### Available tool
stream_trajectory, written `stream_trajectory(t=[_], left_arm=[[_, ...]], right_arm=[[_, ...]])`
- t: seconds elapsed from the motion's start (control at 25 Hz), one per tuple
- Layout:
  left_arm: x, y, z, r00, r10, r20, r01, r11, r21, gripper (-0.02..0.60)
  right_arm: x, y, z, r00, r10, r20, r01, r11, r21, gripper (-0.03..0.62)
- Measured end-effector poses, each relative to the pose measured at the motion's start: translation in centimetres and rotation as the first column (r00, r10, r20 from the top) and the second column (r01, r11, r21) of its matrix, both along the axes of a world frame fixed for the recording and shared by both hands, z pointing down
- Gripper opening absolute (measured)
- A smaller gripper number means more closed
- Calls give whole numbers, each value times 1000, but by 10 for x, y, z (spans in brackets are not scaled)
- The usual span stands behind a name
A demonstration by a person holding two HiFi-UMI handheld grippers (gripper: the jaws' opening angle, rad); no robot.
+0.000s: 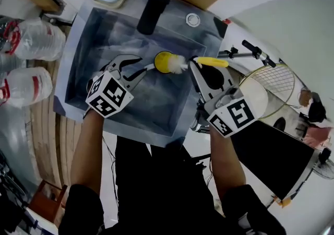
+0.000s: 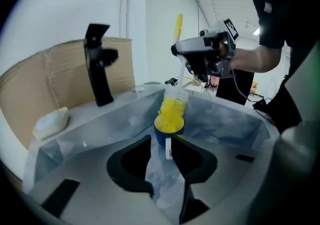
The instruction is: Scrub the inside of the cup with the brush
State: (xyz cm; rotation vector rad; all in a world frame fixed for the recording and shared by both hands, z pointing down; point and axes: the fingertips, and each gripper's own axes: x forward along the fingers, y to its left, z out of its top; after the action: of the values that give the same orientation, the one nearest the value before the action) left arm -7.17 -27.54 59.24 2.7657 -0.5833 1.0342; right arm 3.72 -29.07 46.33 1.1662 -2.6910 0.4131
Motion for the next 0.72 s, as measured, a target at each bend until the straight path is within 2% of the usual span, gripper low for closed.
stream_trajectory(t=[0.2, 0.28, 0.36, 0.44, 0.52, 0.64, 0.72], left_arm=[[-14, -9, -108, 992, -64, -109, 78, 989, 126, 141], [-20, -14, -160, 979, -94, -181, 129, 974, 187, 141], [-27, -11, -211, 954, -133, -269, 197, 953, 229, 139], [-36, -1, -258, 916, -195, -352, 288, 928, 234, 126], [-44, 7, -300, 867, -255, -429, 379, 895, 234, 101], [-55, 18, -347, 776, -302, -554, 482, 850, 212, 77], [-67, 29, -371, 712, -323, -623, 532, 828, 178, 67]], right_arm=[[22, 5, -73, 1000, 31, 7, -31, 995, 90, 41], [30, 6, -107, 999, 46, 21, -48, 988, 148, 41], [41, 12, -142, 997, 63, 40, -69, 978, 198, 41], [53, 24, -176, 995, 75, 63, -88, 966, 242, 41], [60, 37, -207, 994, 65, 85, -87, 953, 290, 41], [68, 58, -246, 993, 40, 112, -77, 931, 356, 41], [77, 71, -267, 989, 72, 129, -117, 915, 386, 41]])
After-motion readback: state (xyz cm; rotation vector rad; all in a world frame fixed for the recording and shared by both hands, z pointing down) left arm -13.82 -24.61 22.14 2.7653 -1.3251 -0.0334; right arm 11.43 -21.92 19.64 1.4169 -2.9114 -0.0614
